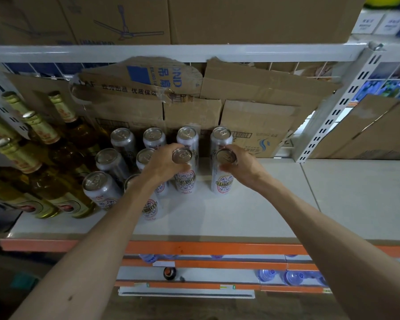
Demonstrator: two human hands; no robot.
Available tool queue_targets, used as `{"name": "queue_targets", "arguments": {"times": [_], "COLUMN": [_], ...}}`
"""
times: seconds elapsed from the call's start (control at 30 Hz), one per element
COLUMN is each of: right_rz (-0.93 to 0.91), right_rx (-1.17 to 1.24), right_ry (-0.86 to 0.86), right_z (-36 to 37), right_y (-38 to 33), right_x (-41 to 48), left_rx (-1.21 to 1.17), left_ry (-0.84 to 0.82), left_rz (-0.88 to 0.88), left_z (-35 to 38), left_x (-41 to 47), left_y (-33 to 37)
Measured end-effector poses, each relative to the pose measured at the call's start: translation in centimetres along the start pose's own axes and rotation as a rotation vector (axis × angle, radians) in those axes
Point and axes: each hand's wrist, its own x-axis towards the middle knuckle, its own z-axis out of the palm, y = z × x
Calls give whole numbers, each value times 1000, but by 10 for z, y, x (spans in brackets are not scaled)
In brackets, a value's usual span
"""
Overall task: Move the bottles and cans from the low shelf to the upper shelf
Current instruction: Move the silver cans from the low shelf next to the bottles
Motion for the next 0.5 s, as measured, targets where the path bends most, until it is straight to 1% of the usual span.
{"name": "queue_targets", "arguments": {"times": [0.23, 0.5], "right_rz": [-5, 24], "right_rx": [-37, -41], "right_ry": [45, 84], "right_z": [6, 9], "right_y": [1, 3], "right_x": [-4, -7], "left_rx": [-35, -67], "left_ry": [-46, 6], "left_rz": [-30, -13], "left_z": [-1, 4], "left_x": [1, -1], "left_y": [-1, -4]}}
